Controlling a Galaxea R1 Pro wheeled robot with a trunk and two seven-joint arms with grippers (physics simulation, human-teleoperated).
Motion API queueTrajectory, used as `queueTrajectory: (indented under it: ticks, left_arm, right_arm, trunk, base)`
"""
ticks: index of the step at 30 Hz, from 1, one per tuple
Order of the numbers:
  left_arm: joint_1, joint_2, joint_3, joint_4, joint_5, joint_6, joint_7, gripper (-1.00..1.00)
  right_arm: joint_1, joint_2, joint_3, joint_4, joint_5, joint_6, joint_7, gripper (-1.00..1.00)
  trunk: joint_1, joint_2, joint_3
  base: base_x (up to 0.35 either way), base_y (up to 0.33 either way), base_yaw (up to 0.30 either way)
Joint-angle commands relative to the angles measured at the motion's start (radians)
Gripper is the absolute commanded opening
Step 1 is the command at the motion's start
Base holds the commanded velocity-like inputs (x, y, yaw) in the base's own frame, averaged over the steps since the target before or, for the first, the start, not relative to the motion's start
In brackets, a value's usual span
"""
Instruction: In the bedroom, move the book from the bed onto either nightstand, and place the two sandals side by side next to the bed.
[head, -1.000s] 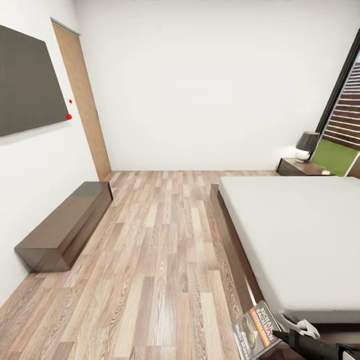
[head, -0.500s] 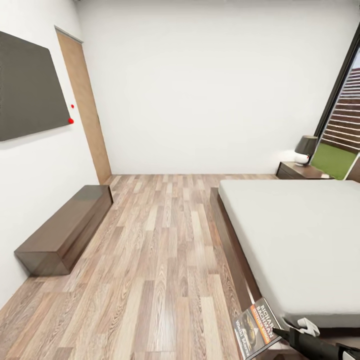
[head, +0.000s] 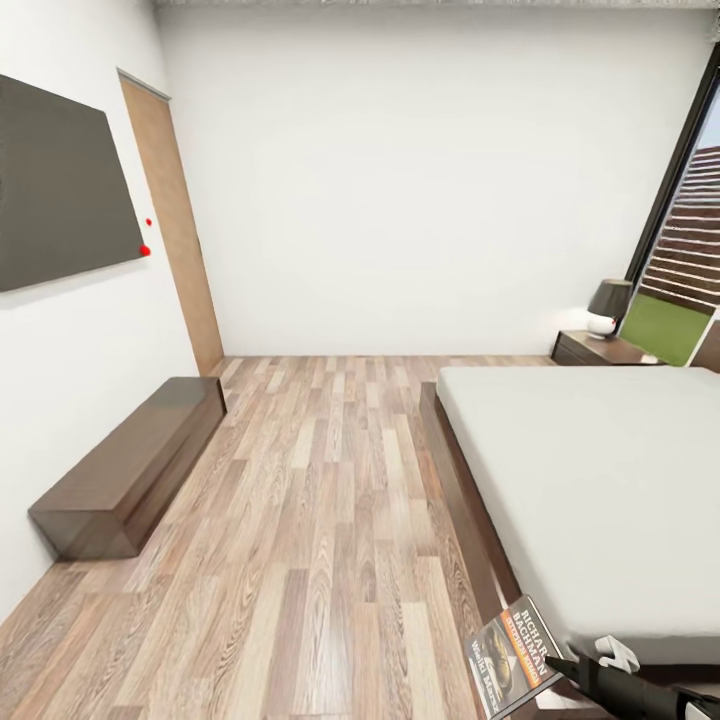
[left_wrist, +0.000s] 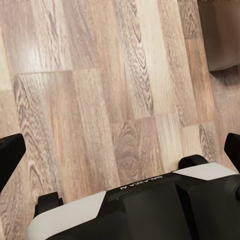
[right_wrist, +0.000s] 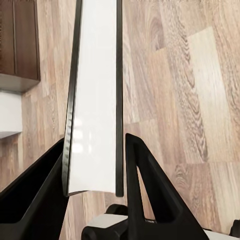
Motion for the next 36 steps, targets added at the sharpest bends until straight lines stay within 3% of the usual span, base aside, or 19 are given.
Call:
queueTrajectory:
  ticks: [1,36]
  left_arm:
    - [-0.001,0.000,-0.009,0.001,0.008,-0.004,-0.003,1.00]
    - [-0.001,0.000,-0.009,0.001,0.008,-0.004,-0.003,1.00]
  right_arm:
    - [-0.002,0.000,0.008,0.003,-0.011,0.006,0.005,-1.00]
    - [-0.002,0.000,0.008,0.003,-0.011,0.006,0.005,-1.00]
  trunk:
    - [0.000,-0.002,0.000]
    - [0.000,-0.002,0.056]
  base:
    - [0.000,0.000,0.000]
    - [0.000,0.000,0.000]
